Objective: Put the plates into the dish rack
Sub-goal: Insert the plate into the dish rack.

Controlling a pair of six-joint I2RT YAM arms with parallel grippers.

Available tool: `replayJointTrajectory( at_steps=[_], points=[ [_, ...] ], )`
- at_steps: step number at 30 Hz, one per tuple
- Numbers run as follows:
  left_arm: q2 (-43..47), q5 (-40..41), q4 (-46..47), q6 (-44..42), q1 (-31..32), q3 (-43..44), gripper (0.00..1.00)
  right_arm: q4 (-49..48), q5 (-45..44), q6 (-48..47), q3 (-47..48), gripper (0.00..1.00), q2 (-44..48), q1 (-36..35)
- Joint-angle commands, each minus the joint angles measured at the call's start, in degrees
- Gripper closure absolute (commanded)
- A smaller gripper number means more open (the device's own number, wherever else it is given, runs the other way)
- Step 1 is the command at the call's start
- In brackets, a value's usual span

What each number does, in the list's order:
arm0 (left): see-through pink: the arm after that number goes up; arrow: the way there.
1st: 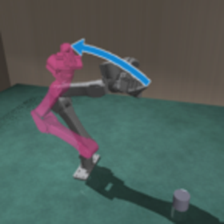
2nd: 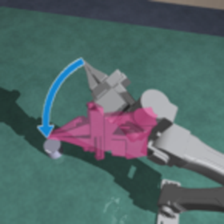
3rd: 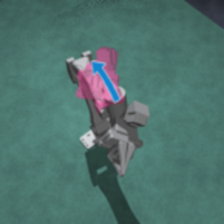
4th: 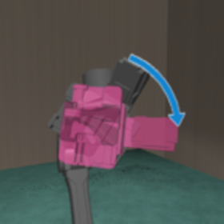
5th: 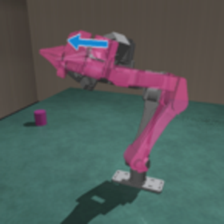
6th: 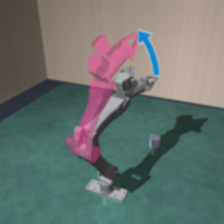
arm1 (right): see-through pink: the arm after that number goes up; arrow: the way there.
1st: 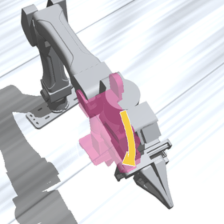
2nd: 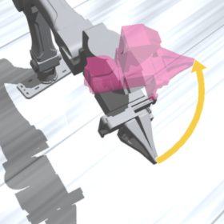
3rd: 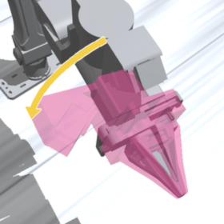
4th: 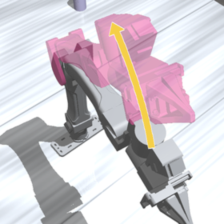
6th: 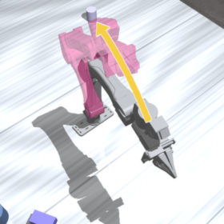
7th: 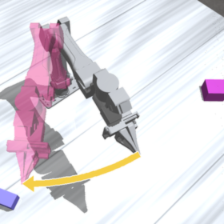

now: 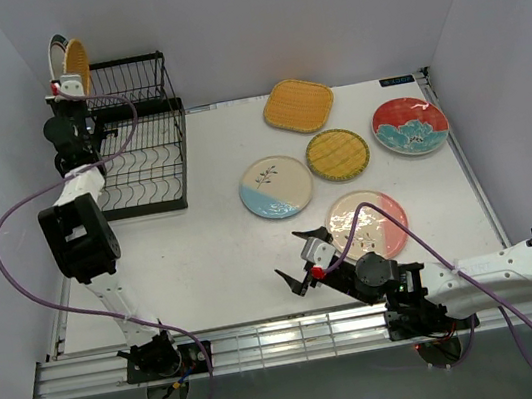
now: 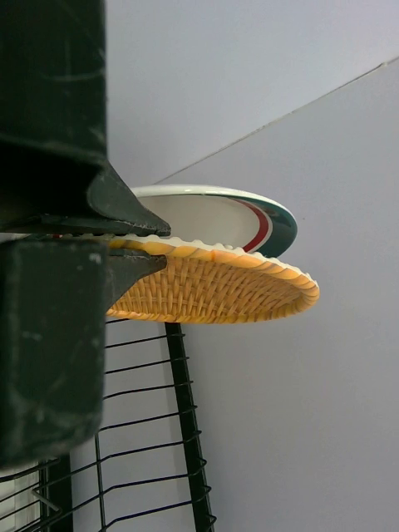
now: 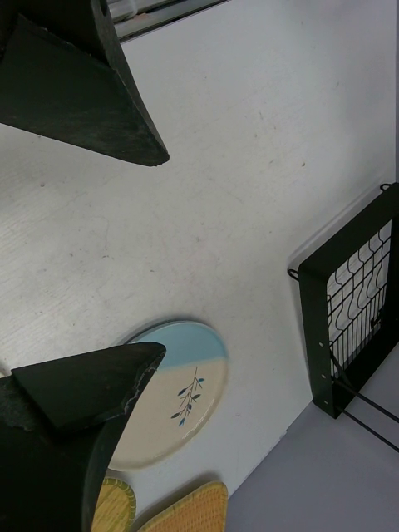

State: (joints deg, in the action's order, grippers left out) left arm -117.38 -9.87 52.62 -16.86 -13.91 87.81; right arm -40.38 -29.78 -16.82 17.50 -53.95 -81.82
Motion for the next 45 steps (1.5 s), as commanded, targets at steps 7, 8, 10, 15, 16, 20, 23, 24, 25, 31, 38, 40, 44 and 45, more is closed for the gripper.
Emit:
replayJointTrajectory(
  at_steps=[7,8,10,15,16,20,23,24,25,31,38,40,44,45],
  points=[
    [4.4,-0.2,-7.4,4.2,-0.2,8.9,1.0,-1.5,0.1,0.8,2.8,0.08,0.1,0.0],
    [4.2,0.1,-7.4,3.9,-0.2,9.1,1.0,-1.5,0.2,0.8,2.7,0.08,0.3,0.0],
    [3.7,0.5,-7.5,3.3,-0.2,9.7,1.0,-1.4,0.4,0.8,2.6,0.08,0.4,0.1],
    [1.2,0.6,-8.7,2.5,-0.3,11.7,1.0,-1.3,0.3,1.0,2.1,0.08,1.3,0.0],
    [0.8,0.7,-9.1,2.7,-0.3,13.2,1.0,-1.3,0.3,1.0,2.0,0.08,1.5,0.0],
    [-1.2,1.3,-11.0,2.9,-0.3,15.8,1.0,-1.3,0.2,1.0,2.0,0.08,1.4,0.1],
    [-1.3,1.4,-11.6,3.0,-0.2,15.7,1.0,-1.3,0.2,0.9,2.2,0.08,1.2,0.1],
    [-1.2,1.6,-11.8,2.6,-0.2,15.6,1.0,-1.3,0.3,1.0,2.2,0.08,1.0,0.1],
    [-1.1,1.9,-11.9,2.5,-0.1,15.6,1.0,-1.3,0.4,0.9,2.3,0.08,0.9,0.0],
    [-1.0,2.2,-11.8,1.1,0.1,13.5,1.0,-1.3,0.5,1.0,2.9,0.08,0.1,0.0],
    [-3.8,2.9,-11.5,0.4,0.1,14.5,1.0,-1.3,0.4,1.0,2.7,0.08,0.3,0.1],
    [-4.0,2.6,-11.6,0.8,0.1,14.7,1.0,-1.3,0.3,1.0,2.6,0.08,0.3,0.0],
    [-4.3,1.3,-12.1,1.0,0.1,14.8,1.0,-1.3,0.3,1.0,2.7,0.08,0.2,0.1],
    [-4.5,1.3,-12.5,1.0,0.1,15.1,1.0,-1.3,0.3,1.0,2.8,0.08,0.1,0.0]
  ],
)
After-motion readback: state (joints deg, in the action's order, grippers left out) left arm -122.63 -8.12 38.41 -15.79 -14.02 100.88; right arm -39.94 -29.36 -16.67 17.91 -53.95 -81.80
